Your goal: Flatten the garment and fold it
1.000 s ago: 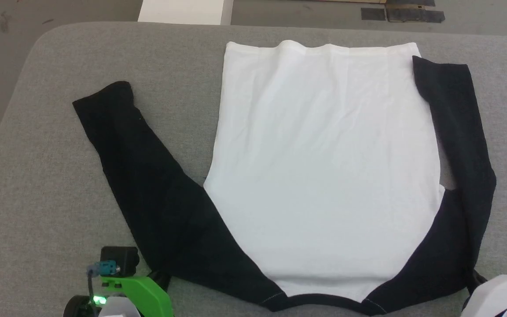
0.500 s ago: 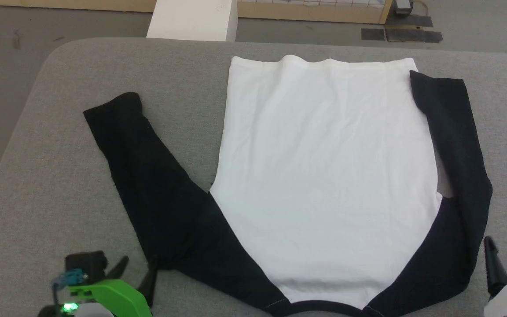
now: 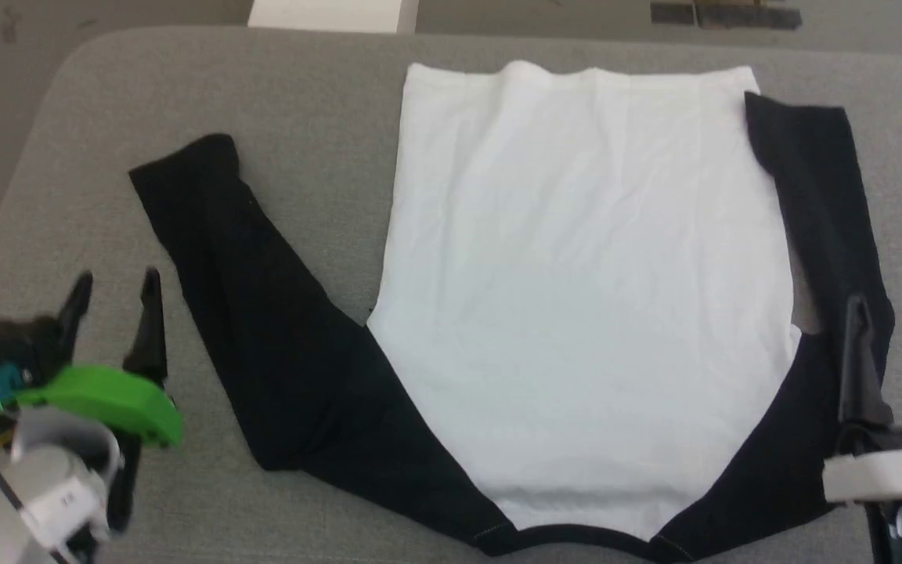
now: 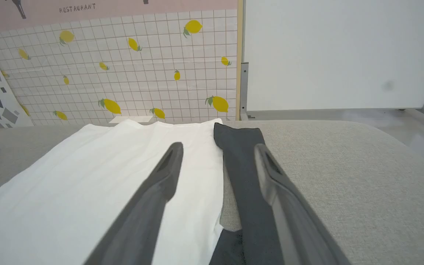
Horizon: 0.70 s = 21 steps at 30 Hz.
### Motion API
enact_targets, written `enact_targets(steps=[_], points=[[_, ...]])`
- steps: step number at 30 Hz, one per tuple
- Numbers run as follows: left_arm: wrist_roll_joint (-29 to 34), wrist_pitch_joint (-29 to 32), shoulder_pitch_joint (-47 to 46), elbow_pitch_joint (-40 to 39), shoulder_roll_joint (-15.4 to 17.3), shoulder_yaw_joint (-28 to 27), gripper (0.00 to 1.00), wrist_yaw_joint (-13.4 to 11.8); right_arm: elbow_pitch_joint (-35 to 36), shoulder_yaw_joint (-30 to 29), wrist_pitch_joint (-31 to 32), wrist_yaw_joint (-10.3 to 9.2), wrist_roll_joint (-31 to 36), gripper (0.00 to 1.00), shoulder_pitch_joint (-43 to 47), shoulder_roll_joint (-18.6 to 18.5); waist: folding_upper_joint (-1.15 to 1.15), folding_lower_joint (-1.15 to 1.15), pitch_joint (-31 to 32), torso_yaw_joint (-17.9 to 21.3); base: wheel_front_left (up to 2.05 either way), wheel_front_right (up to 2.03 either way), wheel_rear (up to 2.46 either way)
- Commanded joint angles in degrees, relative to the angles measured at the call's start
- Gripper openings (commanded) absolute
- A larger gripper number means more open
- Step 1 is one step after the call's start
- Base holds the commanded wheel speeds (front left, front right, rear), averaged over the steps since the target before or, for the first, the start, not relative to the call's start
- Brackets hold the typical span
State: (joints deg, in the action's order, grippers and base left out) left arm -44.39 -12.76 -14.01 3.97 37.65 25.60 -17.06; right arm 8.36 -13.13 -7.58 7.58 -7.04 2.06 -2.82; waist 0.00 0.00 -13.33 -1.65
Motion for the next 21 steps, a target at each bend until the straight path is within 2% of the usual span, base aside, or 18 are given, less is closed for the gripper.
enact_targets(steps=[1,6,9,13,14,15,19,21], points=[[0.59,-0.08,-2.79,1.45,0.51,0.00,1.00,1.04,0.16,0.71,-1.02,-0.09,0.77,1.00,-1.60,-0.06,0.00,0.00,-3.51,0.91,0.00,0.00,0.00],[0.49,3.43,-13.69,9.79,1.97,-0.40,1.00,5.50,-0.20,3.77,-2.38,-0.09,1.70,1.00,-5.53,-0.06,0.00,0.00,-8.99,2.61,0.00,0.00,0.00],[-0.97,6.38,-18.34,13.56,2.11,-0.84,1.00,7.40,-0.11,5.16,-2.26,-0.09,1.74,1.00,-7.11,-0.06,0.00,0.00,-11.70,3.75,0.00,0.00,0.00],[-3.12,11.70,-23.91,18.01,4.31,-1.92,1.00,9.75,0.44,6.81,-2.30,-0.09,1.08,1.00,-9.05,-0.06,0.00,0.00,-15.08,5.73,0.00,0.00,0.00],[-3.95,13.52,-25.19,19.06,4.85,-2.36,1.00,9.89,0.57,7.20,-2.32,-0.09,0.85,1.00,-9.50,-0.06,0.00,0.00,-15.90,6.24,0.00,0.00,0.00],[-6.54,18.65,-27.76,20.55,5.89,-3.66,1.00,9.36,0.71,7.89,-2.44,-0.09,0.16,1.00,-10.44,-0.06,0.00,0.00,-17.75,7.29,0.00,0.00,0.00],[-9.96,25.07,-29.74,20.13,8.01,-5.84,1.00,7.44,0.39,9.06,-2.46,-0.09,-0.82,1.00,-11.26,-0.06,0.00,0.00,-20.00,8.42,0.00,0.00,0.00],[-11.15,28.58,-29.64,19.91,9.16,-6.36,1.00,5.63,-0.02,9.58,-2.65,-0.09,-1.13,1.00,-11.53,-0.06,0.00,0.00,-20.66,8.76,0.00,0.00,0.00]])
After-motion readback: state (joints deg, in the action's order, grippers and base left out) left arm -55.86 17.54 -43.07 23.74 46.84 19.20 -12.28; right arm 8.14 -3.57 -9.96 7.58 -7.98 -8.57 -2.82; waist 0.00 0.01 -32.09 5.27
